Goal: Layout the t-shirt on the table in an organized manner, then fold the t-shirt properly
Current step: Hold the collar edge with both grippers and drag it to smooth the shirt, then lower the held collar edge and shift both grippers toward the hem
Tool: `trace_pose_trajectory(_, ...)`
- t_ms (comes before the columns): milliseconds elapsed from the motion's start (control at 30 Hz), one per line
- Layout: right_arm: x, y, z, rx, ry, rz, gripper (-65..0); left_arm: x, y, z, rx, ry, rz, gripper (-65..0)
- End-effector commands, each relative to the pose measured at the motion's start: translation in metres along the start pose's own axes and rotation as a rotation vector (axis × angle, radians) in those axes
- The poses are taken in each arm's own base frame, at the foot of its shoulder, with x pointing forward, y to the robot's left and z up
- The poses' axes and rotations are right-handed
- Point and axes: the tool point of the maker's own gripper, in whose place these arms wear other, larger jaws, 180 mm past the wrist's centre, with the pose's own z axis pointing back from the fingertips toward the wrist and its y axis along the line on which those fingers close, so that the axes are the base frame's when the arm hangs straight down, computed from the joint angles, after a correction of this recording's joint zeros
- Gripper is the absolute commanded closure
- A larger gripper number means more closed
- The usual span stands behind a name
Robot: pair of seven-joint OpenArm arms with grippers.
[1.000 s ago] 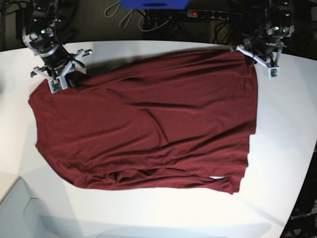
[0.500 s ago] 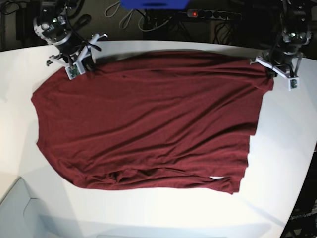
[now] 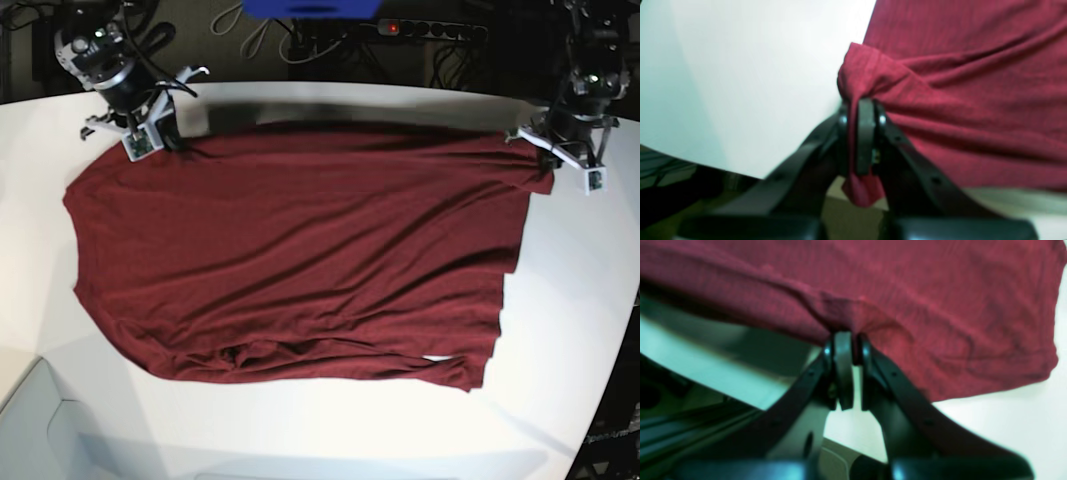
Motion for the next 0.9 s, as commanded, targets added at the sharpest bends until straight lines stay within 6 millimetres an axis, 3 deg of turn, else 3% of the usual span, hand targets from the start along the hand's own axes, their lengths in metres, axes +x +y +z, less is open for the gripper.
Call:
trace_pose_trajectory(0, 0.012, -0.003, 0.004, -0.005, -0.042, 0.012, 0.0, 0.017, 0.003, 0.002, 0.009, -0.048, -0.015, -0.2)
trace_pose_trajectory(433, 0.05, -0.021, -0.012, -0.039, -0.134, 0.033, 0.0, 0.058, -0.007, -0.014, -0.01, -0.111, 0.016, -0.2)
trace_pose_trajectory(733, 0.05, -0.038, -0.038, -0.04, -0.123, 0.012, 0.0, 0.075, -0.007, -0.033, -0.012, -0.099, 0.053, -0.2)
trace_pose_trajectory(867, 0.05, -0.044, -0.051, -0.038, -0.115, -0.003, 0.0, 0.078, -0.019, -0.046, -0.042, -0.084, 0.041, -0.2)
